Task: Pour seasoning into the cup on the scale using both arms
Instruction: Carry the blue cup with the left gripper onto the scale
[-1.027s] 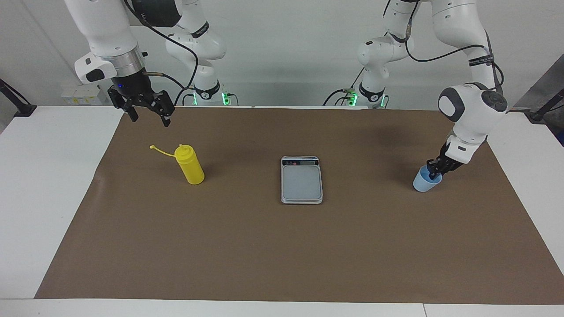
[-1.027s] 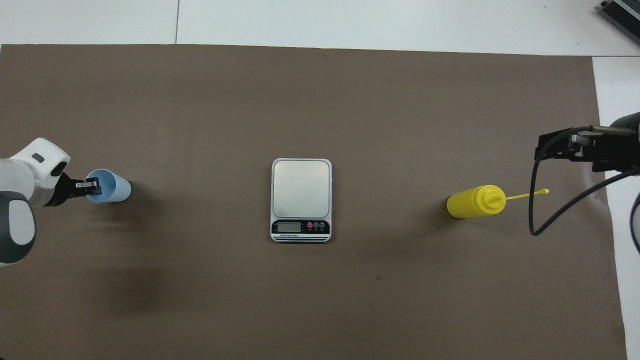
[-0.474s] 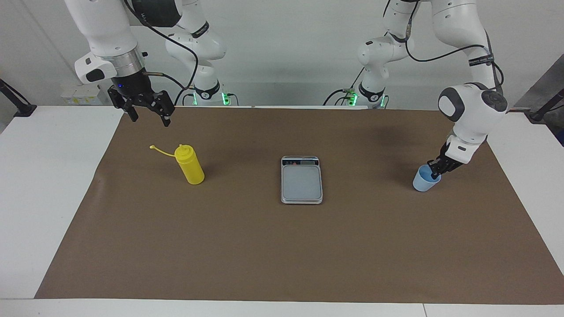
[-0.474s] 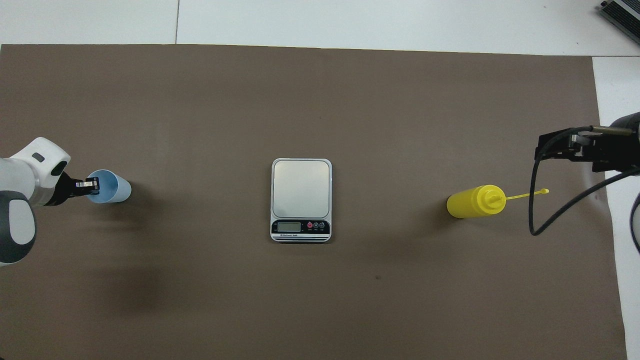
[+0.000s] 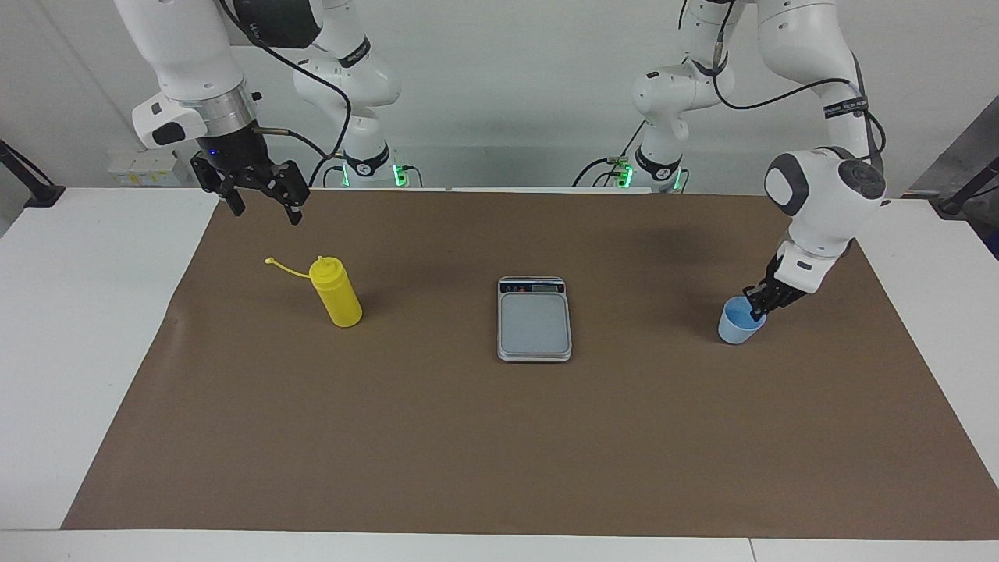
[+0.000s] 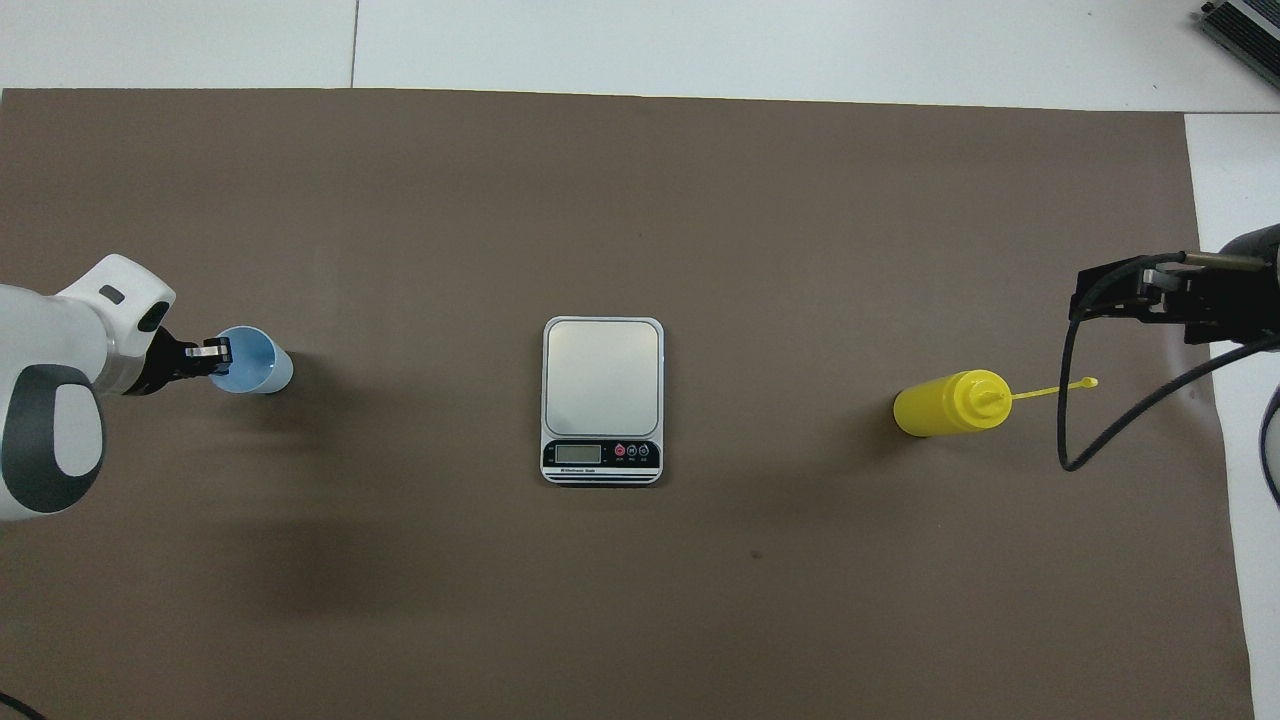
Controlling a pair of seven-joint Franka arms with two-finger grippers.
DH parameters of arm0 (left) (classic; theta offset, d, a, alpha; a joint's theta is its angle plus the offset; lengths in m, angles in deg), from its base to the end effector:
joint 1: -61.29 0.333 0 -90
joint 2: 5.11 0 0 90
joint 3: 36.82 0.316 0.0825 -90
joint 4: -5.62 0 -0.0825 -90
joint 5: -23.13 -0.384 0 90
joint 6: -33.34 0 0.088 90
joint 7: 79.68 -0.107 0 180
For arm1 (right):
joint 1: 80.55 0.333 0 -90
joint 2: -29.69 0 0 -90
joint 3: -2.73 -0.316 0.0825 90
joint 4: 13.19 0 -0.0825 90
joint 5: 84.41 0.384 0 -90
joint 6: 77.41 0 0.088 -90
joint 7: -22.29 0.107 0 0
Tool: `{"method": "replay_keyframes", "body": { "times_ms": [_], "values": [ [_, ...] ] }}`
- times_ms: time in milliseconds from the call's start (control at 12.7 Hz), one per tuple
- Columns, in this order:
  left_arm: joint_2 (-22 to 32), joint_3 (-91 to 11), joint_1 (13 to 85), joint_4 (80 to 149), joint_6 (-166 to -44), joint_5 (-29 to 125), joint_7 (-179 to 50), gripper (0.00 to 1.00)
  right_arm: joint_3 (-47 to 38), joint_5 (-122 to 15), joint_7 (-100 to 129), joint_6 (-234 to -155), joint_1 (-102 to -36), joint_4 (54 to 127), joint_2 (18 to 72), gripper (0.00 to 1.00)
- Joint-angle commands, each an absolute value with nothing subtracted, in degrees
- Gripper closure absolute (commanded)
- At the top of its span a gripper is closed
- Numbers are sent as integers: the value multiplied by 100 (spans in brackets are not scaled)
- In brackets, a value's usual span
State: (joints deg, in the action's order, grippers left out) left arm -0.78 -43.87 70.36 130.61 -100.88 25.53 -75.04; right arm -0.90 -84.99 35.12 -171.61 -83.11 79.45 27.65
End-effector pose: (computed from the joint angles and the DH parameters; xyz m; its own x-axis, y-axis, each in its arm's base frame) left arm 0.5519 0.0193 0.3636 0.9859 0.1459 0.0816 0.1423 -0.9886 0.0484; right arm 0.5505 0.0099 0.6289 0.9771 -0.2030 0.0639 -0.2033 -0.9791 -0.0019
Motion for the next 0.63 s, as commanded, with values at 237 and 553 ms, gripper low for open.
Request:
{"method": "replay_keyframes", "body": {
  "times_ms": [237,553],
  "values": [
    [34,-4324,6419,12875,-9981,2726,-6518,100,-96,-8370,3433,-17066,-8354,7919,2758,0],
    [34,-4324,6226,12867,-9937,2727,-6318,100,-96,-8370,3433,-17066,-8354,7919,2767,0]
  ]
}}
